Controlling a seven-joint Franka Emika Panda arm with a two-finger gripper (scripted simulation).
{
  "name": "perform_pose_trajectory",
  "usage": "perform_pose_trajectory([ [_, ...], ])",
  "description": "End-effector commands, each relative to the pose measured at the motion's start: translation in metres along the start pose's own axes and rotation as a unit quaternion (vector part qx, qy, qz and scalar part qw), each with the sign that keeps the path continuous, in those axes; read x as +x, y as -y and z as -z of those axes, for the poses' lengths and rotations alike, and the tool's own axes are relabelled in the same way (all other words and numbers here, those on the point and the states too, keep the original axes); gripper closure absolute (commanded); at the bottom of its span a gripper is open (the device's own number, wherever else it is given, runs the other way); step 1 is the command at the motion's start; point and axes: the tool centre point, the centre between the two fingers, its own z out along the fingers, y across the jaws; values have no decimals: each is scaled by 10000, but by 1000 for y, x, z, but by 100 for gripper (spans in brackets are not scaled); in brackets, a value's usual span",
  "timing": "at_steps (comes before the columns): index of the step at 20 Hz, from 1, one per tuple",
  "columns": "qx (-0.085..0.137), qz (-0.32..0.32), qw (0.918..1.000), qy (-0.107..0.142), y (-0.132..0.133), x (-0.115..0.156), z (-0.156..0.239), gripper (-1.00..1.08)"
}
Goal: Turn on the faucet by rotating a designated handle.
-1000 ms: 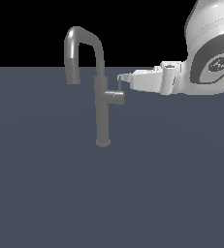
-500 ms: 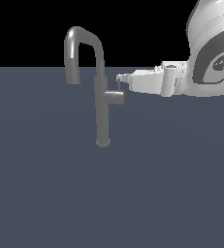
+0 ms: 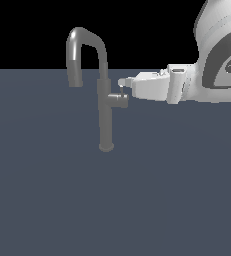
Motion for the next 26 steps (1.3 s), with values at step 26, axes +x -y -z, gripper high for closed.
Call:
perform_pose_trajectory([
  [26,-52,74,9999,55,-32,59,0,108],
])
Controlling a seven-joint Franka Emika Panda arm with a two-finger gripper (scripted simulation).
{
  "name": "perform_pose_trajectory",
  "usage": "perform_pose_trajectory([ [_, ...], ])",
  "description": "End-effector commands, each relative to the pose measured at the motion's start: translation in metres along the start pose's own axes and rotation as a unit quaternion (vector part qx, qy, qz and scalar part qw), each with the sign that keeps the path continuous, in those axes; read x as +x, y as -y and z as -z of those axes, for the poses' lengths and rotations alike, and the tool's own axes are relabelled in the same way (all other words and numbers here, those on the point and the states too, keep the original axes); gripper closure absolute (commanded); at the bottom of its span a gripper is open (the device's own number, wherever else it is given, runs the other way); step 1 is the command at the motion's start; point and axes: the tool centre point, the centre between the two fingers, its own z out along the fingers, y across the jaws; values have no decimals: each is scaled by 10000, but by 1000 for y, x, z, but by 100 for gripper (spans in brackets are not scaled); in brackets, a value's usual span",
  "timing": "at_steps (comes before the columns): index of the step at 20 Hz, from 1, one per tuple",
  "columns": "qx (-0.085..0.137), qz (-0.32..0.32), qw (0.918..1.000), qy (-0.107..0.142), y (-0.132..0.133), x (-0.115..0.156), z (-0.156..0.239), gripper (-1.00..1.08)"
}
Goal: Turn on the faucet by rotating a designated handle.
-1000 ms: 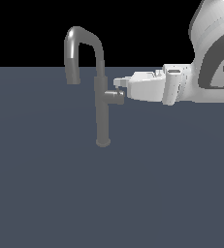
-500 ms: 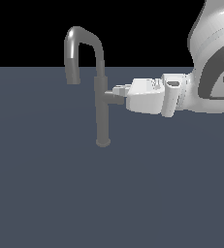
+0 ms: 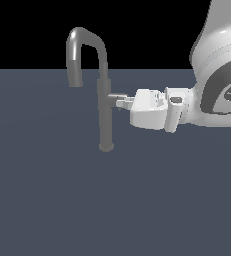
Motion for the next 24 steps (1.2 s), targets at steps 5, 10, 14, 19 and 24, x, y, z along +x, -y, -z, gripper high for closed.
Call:
perform_pose_trajectory([
  [5,9,-157,9999,-36,1,34,0,108],
  [10,-28,74,10000,44,12,16,0,108],
  [14,-17,-20,10000,15,17,33,0,108],
  [19,-2,-136,9999,-21,24,54,0,108],
  [24,10,-228,9997,-50,28,71,1,108],
])
